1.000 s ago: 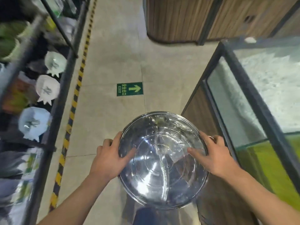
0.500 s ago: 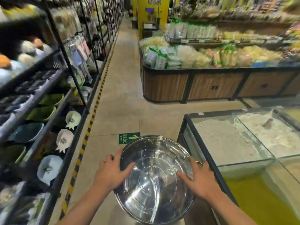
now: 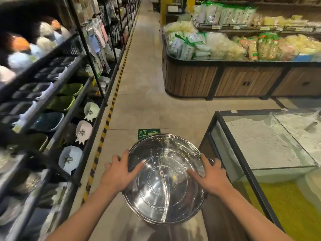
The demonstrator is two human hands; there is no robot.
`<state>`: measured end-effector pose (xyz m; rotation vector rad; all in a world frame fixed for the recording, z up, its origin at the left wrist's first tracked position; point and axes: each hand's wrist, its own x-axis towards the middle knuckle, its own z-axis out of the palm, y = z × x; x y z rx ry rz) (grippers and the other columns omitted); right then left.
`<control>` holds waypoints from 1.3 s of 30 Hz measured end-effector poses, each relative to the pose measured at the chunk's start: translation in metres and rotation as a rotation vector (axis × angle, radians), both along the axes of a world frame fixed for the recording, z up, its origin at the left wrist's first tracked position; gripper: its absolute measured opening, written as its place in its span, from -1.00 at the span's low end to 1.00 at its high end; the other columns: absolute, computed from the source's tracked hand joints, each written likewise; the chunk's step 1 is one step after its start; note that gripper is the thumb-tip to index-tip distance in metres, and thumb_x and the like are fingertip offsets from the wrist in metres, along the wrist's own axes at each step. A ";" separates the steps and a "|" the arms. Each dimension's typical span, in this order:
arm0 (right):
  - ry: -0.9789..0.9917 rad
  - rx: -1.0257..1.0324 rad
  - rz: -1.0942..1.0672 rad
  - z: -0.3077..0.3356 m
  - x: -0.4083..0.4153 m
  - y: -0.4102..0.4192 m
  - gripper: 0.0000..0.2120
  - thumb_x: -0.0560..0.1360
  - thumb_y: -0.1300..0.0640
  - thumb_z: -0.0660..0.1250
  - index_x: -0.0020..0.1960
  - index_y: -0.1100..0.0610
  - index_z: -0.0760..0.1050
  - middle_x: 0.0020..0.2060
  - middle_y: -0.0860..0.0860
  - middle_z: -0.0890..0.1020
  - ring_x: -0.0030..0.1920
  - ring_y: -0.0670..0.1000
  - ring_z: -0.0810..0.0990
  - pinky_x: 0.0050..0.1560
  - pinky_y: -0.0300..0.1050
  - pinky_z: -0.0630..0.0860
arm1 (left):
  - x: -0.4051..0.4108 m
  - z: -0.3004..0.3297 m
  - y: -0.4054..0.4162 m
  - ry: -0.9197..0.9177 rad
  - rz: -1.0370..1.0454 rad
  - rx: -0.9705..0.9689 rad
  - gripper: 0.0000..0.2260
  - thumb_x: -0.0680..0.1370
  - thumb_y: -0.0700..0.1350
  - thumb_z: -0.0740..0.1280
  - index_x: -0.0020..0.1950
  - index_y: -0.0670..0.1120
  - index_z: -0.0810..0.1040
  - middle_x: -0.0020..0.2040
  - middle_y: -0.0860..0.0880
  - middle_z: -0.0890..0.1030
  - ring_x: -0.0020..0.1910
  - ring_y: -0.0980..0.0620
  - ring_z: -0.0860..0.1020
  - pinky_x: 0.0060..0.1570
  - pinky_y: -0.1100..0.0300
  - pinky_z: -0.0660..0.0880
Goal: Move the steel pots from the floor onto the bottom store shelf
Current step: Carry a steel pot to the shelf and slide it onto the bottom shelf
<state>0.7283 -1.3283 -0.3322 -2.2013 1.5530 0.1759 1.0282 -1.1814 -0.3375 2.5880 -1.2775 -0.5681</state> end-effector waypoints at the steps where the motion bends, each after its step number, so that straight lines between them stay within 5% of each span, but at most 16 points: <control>1: -0.002 0.010 0.030 -0.001 0.007 -0.002 0.07 0.28 -0.67 -0.07 0.62 -0.10 -0.09 0.47 0.36 0.14 0.42 0.45 0.24 0.38 0.25 0.26 | 0.002 -0.002 0.008 0.010 0.032 0.005 -0.11 0.36 0.62 -0.05 0.58 0.17 0.01 0.35 -0.18 0.35 0.34 -0.32 0.34 0.23 -0.17 0.40; 8: -0.053 0.035 0.365 -0.011 0.069 -0.022 -0.03 0.38 -0.58 0.01 0.61 -0.05 -0.02 0.39 0.27 0.36 0.44 0.29 0.24 0.29 0.13 0.33 | 0.005 -0.008 0.067 -0.031 0.355 0.049 -0.04 0.30 0.66 -0.11 0.59 0.19 0.04 0.39 -0.22 0.37 0.36 -0.37 0.35 0.33 -0.23 0.34; 17: -0.070 0.149 0.852 -0.007 0.156 0.039 -0.01 0.30 -0.64 0.06 0.59 -0.18 -0.03 0.49 0.22 0.11 0.39 0.42 0.27 0.39 0.24 0.28 | -0.075 -0.010 0.219 -0.041 0.952 0.044 -0.05 0.28 0.67 -0.11 0.57 0.21 0.06 0.42 -0.23 0.36 0.37 -0.38 0.35 0.36 -0.23 0.30; 27: -0.035 0.145 1.448 -0.009 0.215 0.238 -0.06 0.35 -0.59 0.09 0.58 -0.12 0.05 0.40 0.28 0.30 0.45 0.33 0.21 0.39 0.19 0.23 | -0.206 -0.028 0.400 0.013 1.534 -0.004 -0.08 0.30 0.66 -0.05 0.57 0.25 0.04 0.40 -0.19 0.36 0.34 -0.34 0.35 0.31 -0.22 0.37; 35: 0.024 0.166 1.734 -0.016 0.225 0.443 0.09 0.19 -0.72 -0.01 0.58 -0.19 0.02 0.46 0.31 0.19 0.42 0.41 0.29 0.40 0.23 0.32 | -0.300 -0.028 0.541 0.007 1.891 -0.029 -0.10 0.29 0.66 -0.05 0.53 0.24 0.08 0.35 -0.15 0.37 0.27 -0.34 0.36 0.23 -0.19 0.41; 39: 0.062 0.172 1.908 -0.019 0.224 0.538 0.13 0.16 -0.73 -0.03 0.60 -0.18 -0.01 0.52 0.28 0.14 0.49 0.40 0.15 0.42 0.23 0.25 | -0.335 -0.023 0.594 0.004 2.044 0.004 -0.02 0.24 0.67 -0.14 0.57 0.21 0.04 0.36 -0.17 0.35 0.28 -0.33 0.36 0.23 -0.17 0.40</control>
